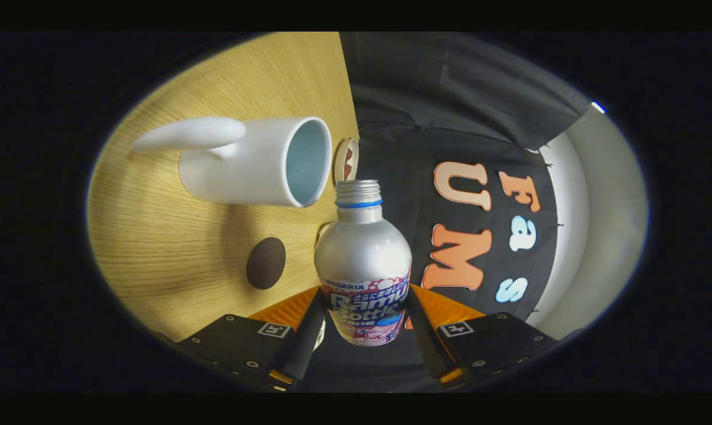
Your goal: Take the bottle from table, then pour the juice into the cup, finally place the bottle on the coaster
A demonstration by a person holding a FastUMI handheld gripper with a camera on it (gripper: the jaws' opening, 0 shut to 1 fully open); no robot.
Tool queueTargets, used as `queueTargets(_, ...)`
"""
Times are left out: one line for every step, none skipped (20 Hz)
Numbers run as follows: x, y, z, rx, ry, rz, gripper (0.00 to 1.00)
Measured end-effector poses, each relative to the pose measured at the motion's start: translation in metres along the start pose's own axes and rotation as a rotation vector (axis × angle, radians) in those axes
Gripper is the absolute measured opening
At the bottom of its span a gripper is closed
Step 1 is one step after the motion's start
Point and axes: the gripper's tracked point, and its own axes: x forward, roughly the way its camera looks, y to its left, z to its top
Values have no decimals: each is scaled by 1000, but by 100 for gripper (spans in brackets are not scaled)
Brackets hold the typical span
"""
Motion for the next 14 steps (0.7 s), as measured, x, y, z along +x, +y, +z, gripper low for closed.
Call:
queueTargets(3,-2,0,-16,-1,-7,76)
queueTargets(5,-4,1,-30,-2,-10,76)
queueTargets(6,-4,0,-45,-5,-16,76)
queueTargets(7,-4,0,-56,-7,-17,76)
queueTargets(8,-4,0,-61,-8,-18,76)
queueTargets(7,-4,0,-66,-9,-17,76)
queueTargets(8,-4,-1,-71,-8,-21,76)
queueTargets(7,-5,-1,-76,-10,-24,76)
queueTargets(8,-7,-2,-81,-9,-29,76)
queueTargets(8,-8,-2,-84,-10,-31,76)
queueTargets(10,-9,-3,-86,-10,-33,76)
queueTargets(10,-10,-3,-89,-11,-34,76)
queueTargets(10,-12,-3,-95,-11,-38,76)
queueTargets(10,-13,-3,-101,-13,-40,76)
